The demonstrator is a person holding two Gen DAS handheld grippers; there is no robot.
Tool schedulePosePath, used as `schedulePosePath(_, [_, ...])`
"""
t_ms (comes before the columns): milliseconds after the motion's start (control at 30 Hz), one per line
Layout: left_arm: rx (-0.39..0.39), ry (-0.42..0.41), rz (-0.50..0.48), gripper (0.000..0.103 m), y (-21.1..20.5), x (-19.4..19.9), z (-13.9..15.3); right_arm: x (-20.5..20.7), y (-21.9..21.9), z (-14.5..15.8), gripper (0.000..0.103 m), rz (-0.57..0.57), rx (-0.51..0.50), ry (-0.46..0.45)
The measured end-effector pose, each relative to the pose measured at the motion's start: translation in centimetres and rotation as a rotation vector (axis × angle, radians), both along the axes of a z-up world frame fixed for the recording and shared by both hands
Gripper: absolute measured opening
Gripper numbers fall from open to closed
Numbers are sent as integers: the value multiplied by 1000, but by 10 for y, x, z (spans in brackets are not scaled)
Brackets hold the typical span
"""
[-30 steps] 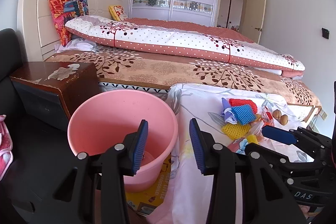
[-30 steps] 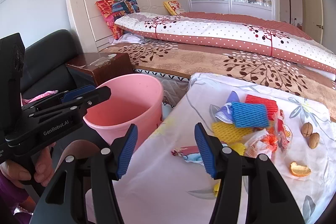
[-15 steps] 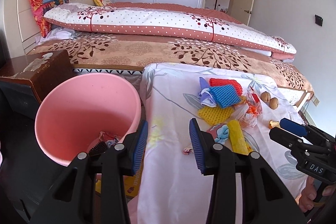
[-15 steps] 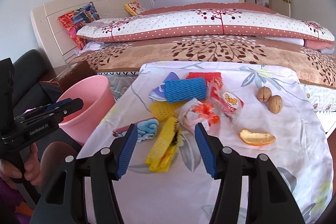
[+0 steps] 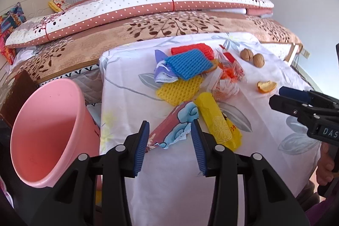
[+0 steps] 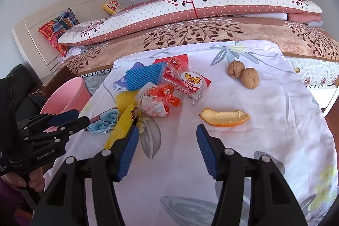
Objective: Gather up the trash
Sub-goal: 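Grasp the pink patterned cloth strip with the left tool while the right grasps the yellow bag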
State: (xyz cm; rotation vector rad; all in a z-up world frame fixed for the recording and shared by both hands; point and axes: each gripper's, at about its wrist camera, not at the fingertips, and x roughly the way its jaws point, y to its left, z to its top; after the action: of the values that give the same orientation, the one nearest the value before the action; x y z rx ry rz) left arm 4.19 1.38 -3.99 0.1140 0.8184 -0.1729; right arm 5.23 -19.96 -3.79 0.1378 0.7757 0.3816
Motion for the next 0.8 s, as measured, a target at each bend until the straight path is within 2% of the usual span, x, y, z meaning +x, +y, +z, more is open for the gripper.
schedulePosePath(267, [71,81,-34,41,-8,27,-14,3,10,-5,56,44,4,38])
schedulePosePath(600, [48,138,-53,40,-4,41,-27,-1,36,-7,56,107,-40,52])
schedulePosePath(633, [46,135,-55,38,-4,40,-28,-1,39,-7,56,111,-46,53])
schedulePosePath(700, [40,137,-60,23,-3,39,-28,-2,43,-7,56,118,-55,54])
schedulePosePath(800, [11,144,-61,16,0,38,-26,0,50,-7,56,129,-60,65])
